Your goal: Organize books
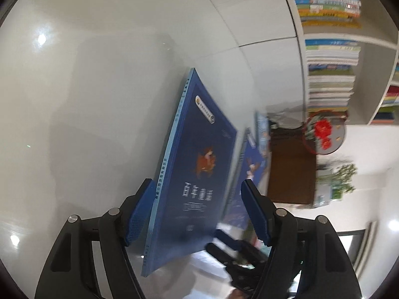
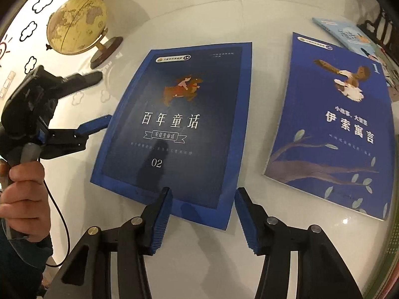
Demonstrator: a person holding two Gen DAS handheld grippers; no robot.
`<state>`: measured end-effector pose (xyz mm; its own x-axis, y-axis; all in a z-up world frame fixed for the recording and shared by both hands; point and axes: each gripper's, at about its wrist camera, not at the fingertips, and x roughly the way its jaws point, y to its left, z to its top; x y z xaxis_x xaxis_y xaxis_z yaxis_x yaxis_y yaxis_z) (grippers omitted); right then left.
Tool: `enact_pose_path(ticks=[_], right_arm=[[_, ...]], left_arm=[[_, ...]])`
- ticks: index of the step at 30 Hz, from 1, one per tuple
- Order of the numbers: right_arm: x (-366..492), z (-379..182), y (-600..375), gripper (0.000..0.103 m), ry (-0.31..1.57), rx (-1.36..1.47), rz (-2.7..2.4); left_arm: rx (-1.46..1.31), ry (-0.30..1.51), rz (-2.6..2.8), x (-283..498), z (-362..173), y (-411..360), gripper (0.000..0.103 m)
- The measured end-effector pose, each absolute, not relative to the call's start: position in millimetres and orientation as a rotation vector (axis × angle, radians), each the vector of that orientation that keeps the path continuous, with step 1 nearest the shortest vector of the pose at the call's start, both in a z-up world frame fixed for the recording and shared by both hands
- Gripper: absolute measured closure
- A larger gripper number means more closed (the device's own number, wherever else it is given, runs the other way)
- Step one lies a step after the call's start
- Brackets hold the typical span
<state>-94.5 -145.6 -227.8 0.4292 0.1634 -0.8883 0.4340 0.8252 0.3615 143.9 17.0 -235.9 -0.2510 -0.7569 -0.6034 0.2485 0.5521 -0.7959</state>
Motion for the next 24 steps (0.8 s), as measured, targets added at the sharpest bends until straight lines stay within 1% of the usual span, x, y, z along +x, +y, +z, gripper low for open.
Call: enact_pose_path(ticks=[3, 8, 11, 17, 19, 21, 24], right_arm=[[-98, -221, -153, 0.051, 1.143, 0.661, -0.154], [-122, -190, -193, 0.051, 1.075, 0.633, -0.304], [-122, -186, -236, 0.05, 1.092, 0.577, -0.497], [-106, -199, -297, 0.049, 1.177, 0.49, -0.733], [-104, -202, -308, 0.049, 1.189, 0.474, -0.778], [-98, -205, -316, 0.049, 1.21, 0.473, -0.795], [-102, -207, -323, 0.047, 1.214, 0.484, -0.813]], left_arm=[[-0.381, 1.503, -1.012, 144, -225, 16, 0.035], [-0.101, 1.349, -1.016, 133, -191, -6, 0.035], [0.078, 1.249, -1.035, 109, -181, -37, 0.034], [0.408, 1.125, -1.043, 50, -194, -116, 0.033], [0.521, 1.04, -1.032, 31, -198, -141, 0.033], [0.582, 0.993, -1.001, 23, -201, -153, 0.033], [0.592, 1.025, -0.977, 25, -209, -163, 0.033]])
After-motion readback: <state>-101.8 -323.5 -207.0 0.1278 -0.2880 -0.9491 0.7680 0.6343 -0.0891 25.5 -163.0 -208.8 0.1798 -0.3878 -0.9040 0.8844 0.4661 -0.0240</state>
